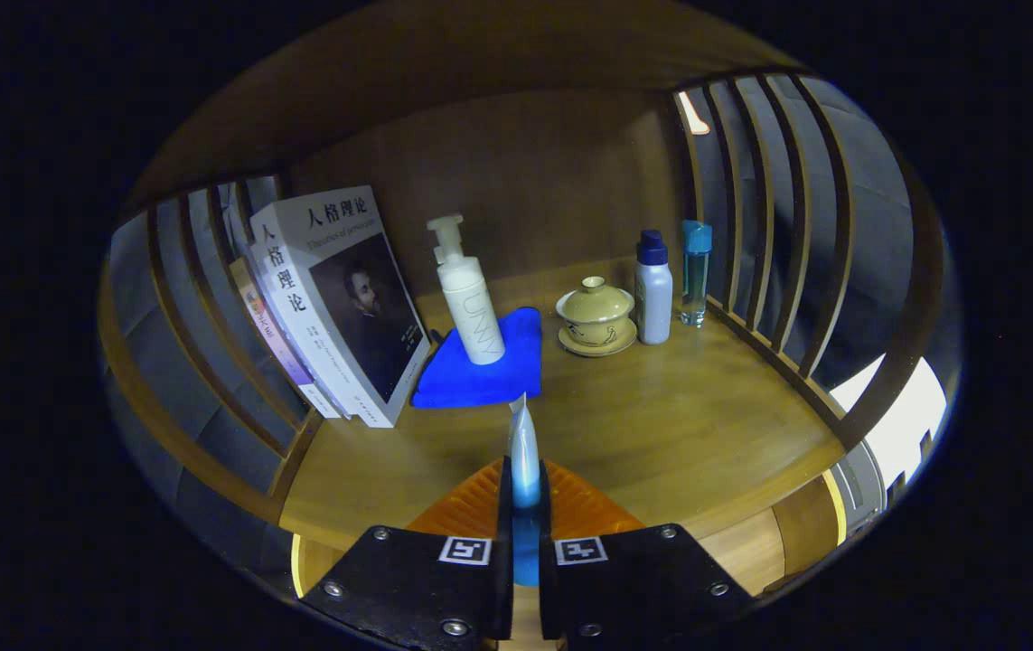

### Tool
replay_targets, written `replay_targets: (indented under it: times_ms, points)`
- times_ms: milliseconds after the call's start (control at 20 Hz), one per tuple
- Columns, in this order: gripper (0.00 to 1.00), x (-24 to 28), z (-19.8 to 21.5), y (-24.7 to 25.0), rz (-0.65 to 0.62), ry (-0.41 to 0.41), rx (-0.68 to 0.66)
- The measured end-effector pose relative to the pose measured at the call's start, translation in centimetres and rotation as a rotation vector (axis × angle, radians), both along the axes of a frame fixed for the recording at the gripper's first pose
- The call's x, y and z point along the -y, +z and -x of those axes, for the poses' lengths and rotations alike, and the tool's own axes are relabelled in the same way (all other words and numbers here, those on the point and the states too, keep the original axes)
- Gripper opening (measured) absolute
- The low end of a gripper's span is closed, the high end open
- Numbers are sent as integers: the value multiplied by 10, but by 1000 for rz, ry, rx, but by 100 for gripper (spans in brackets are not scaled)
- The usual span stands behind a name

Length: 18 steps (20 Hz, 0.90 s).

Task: Pull open the drawer, take out the items inside it, and place them on the countertop above the cabinet.

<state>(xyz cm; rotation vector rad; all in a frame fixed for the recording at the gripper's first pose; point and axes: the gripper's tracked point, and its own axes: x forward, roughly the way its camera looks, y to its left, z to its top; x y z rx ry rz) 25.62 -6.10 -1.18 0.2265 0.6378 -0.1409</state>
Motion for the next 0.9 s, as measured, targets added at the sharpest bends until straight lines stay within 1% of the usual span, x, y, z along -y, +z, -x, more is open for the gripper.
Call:
replay_targets:
  times_ms: [150,250,300,500,650,750,900]
  points:
    - [15,2,-11,-8,7,43,14]
    - [22,7,-15,-4,26,55,52]
    - [27,11,-19,-4,37,48,78]
    - [97,20,-1,24,57,21,147]
    - [96,18,16,37,66,5,205]
    - [96,18,32,50,98,-7,247]
    - [96,8,56,66,104,-14,309]
